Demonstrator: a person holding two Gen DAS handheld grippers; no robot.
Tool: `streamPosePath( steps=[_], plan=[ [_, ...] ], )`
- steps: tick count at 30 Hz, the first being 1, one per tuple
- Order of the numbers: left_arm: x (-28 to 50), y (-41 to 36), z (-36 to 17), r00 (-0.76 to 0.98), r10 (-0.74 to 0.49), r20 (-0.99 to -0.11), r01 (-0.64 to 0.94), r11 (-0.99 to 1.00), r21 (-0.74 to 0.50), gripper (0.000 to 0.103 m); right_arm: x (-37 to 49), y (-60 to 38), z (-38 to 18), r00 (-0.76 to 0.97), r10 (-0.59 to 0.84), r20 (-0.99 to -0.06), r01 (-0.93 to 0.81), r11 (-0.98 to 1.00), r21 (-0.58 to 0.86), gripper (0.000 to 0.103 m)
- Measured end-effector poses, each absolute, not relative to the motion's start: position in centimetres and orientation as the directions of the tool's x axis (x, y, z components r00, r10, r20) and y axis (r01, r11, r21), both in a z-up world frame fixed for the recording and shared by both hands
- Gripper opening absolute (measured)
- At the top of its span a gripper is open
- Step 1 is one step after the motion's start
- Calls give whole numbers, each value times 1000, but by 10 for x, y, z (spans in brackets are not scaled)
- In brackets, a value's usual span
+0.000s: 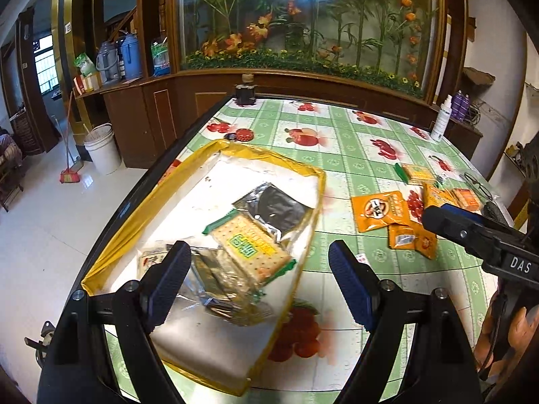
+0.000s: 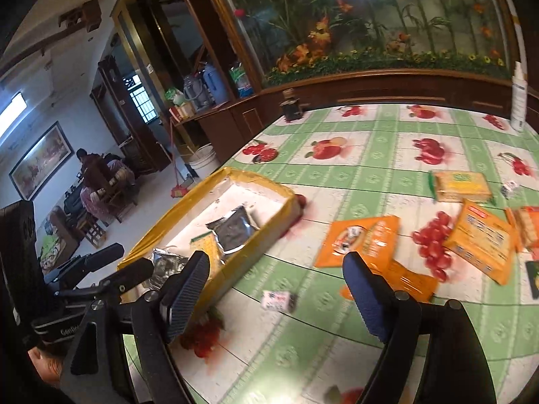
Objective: Organize snacks
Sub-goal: 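Move the left tool toward the small white box on the table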
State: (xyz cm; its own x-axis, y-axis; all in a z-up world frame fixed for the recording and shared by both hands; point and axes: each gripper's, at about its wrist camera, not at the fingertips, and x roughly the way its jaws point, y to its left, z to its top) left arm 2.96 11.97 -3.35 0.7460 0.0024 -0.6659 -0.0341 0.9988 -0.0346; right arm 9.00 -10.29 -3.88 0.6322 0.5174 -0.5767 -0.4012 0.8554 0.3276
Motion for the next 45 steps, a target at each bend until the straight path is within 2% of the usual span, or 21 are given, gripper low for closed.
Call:
streamPosePath(
  steps=[19,45],
  plan=[
    [34,60,-45,707,-89,-701,87,995,-38,84,64,-194,-67,666,414,-621,-278,910,308,84],
    [43,10,-72,604,-191,-774,261,965,-34,84,66,-215,-71,646,445,-621,-330,896,298,84]
  ],
)
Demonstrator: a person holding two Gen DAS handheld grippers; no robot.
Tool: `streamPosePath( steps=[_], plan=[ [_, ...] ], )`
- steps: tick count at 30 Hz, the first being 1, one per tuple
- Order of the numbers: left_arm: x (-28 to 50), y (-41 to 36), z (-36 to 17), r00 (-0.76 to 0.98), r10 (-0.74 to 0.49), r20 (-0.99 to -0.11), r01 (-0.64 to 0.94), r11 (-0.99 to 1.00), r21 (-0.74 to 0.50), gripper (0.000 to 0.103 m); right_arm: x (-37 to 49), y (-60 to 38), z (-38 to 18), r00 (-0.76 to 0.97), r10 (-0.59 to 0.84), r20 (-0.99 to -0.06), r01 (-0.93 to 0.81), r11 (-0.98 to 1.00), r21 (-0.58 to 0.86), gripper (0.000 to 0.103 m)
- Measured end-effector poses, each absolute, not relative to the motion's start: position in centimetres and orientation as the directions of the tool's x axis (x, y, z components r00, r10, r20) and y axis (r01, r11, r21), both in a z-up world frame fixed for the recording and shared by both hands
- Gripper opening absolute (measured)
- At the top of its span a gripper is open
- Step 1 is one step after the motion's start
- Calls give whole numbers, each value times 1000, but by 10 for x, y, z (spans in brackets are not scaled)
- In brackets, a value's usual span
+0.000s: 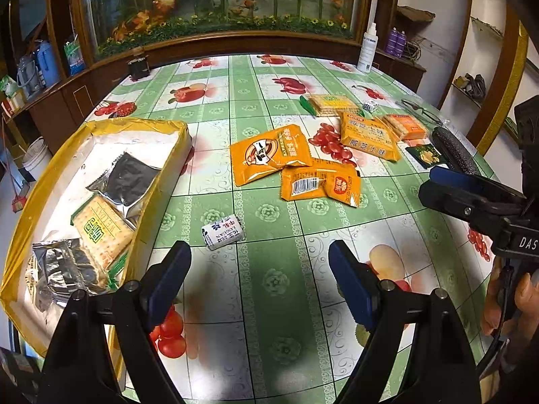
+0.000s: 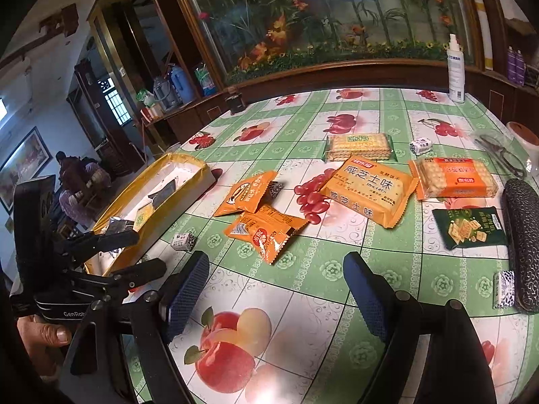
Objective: Organize snacks
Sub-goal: 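Move the left tool toward the small white box on the table, then grasp the small white box with left tool while right tool grasps two orange sachets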
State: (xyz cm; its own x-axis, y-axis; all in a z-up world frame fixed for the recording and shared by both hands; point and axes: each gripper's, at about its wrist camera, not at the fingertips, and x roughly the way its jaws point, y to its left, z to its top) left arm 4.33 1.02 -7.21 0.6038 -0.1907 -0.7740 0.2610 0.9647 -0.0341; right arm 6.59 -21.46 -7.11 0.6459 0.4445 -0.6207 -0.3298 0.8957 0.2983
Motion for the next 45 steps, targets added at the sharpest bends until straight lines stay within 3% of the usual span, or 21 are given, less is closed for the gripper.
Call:
streamPosePath(
  steps=[11,19,33,41,45],
  plan=[
    [64,23,-87,571,-212,-793,279,959,-56,84,82,-193,-76,603,481,-636,-402,872,278,84],
    [83,25,-102,522,-234,-821,329,943,-60,84,106,-161,-74,553,513,-656,-549,817,176,84],
    [96,20,-111,526,-185,-830,395,917,46,84,147,-134,-98,459,497,-736,-651,752,102,84],
    [99,11,-113,500,-233,-834,482,875,44,84,156,-121,-116,407,467,-785,-681,728,79,81],
    [100,17,-110,500,-239,-832,475,879,33,55,155,-123,-116,425,454,-783,-668,741,67,67]
  ],
)
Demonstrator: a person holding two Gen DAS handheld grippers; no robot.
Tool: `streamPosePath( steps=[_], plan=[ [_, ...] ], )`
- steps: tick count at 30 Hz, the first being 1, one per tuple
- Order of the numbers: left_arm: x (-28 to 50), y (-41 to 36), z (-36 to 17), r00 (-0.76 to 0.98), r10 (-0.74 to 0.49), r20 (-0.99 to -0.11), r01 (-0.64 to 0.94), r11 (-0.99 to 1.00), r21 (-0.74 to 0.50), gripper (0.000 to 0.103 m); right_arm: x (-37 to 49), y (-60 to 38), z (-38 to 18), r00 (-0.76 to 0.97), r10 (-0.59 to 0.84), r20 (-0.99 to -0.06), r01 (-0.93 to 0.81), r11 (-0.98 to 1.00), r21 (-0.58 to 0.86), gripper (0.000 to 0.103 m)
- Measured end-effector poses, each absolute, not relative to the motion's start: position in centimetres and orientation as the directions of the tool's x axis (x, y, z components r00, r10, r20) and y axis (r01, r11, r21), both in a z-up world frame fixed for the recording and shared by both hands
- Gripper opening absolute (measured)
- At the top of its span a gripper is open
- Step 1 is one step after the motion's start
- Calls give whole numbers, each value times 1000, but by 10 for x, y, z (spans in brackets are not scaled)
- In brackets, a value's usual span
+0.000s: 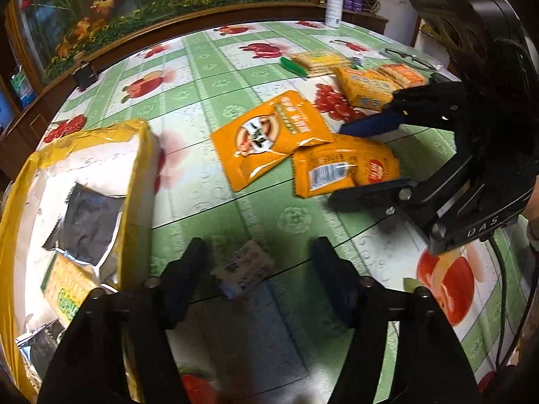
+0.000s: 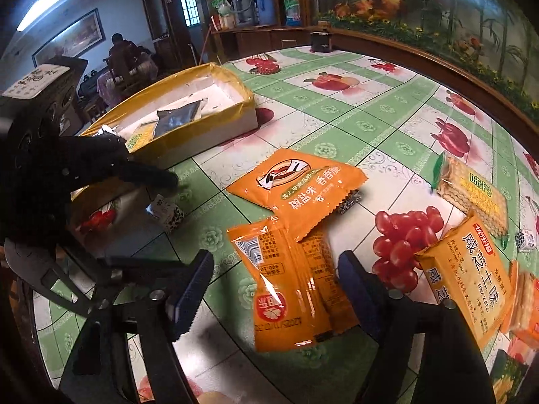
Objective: Organize snacks
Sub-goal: 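Grasp the small white box with left tool while right tool grasps two orange sachets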
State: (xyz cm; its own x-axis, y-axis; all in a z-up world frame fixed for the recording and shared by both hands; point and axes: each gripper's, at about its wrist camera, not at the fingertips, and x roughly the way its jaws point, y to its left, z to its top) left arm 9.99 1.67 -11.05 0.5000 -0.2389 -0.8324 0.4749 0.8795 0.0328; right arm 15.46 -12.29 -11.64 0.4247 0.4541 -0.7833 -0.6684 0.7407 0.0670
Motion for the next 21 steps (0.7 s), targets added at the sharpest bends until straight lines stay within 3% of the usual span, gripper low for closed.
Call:
streamPosePath(
  steps=[1,3,7,10,21],
  plan=[
    [101,21,-109,501,-232,-834,465,884,34,44,154,-124,-117,431,448,-784,-664,745,61,64],
    [103,27,-109,501,-219,-838,452,891,38,33,155,-126,-116,433,451,-781,-658,750,68,63],
    [98,28,-109,492,-216,-843,466,884,45,33,154,-129,-115,442,453,-774,-643,762,79,60],
    [94,24,-109,496,-212,-842,464,884,51,32,153,-131,-114,452,449,-771,-627,774,83,49],
    [78,29,-106,509,-271,-817,419,907,-40,32,149,-118,-115,470,382,-796,-629,777,2,49]
  ],
)
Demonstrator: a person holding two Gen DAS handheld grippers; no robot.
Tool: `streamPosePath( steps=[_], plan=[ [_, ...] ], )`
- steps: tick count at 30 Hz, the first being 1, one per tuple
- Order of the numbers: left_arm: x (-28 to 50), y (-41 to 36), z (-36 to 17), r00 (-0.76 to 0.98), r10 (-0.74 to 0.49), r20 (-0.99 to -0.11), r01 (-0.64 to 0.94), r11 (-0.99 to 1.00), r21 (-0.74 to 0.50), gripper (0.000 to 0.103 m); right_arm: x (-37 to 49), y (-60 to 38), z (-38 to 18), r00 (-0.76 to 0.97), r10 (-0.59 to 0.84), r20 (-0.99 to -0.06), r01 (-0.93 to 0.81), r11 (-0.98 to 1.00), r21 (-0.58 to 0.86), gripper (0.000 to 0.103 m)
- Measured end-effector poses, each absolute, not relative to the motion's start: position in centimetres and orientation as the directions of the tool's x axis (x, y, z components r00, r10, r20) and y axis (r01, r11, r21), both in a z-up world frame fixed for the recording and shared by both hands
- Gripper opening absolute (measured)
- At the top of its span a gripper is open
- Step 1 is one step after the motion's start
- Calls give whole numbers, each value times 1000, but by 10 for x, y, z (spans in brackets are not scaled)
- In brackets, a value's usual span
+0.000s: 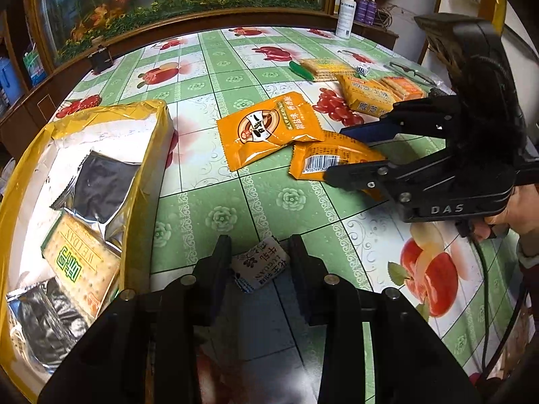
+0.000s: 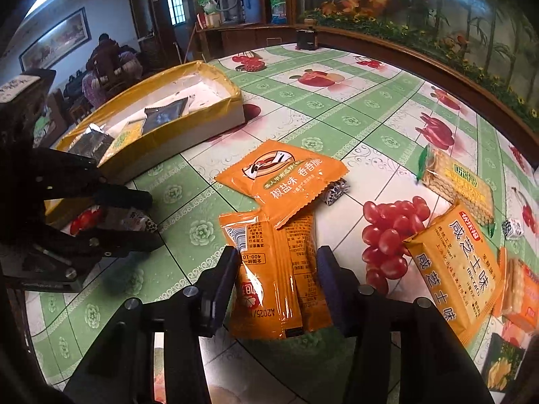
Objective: Organize snacks
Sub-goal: 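Grasp the small white box with left tool while right tool grasps two orange sachets, then carry the white box and orange sachets over the yellow tray with both tools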
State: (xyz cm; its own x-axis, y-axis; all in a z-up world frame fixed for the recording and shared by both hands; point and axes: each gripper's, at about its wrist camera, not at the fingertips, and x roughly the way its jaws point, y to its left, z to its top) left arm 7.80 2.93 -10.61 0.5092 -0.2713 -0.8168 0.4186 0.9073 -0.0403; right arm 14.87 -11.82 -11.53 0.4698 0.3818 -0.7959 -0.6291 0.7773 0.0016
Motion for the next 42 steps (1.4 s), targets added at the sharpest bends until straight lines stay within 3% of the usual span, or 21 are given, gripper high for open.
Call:
streamPosePath(
  steps=[15,42],
  plan=[
    [63,40,-82,567,-311,-763,368,924,-103,32,117,-139,-99,531,423,-734,-569,820,61,42],
    [20,104,-32,735,-142,-663,152,987,-43,32,57,-127,-22,610,573,-548,-561,800,212,41]
  ],
)
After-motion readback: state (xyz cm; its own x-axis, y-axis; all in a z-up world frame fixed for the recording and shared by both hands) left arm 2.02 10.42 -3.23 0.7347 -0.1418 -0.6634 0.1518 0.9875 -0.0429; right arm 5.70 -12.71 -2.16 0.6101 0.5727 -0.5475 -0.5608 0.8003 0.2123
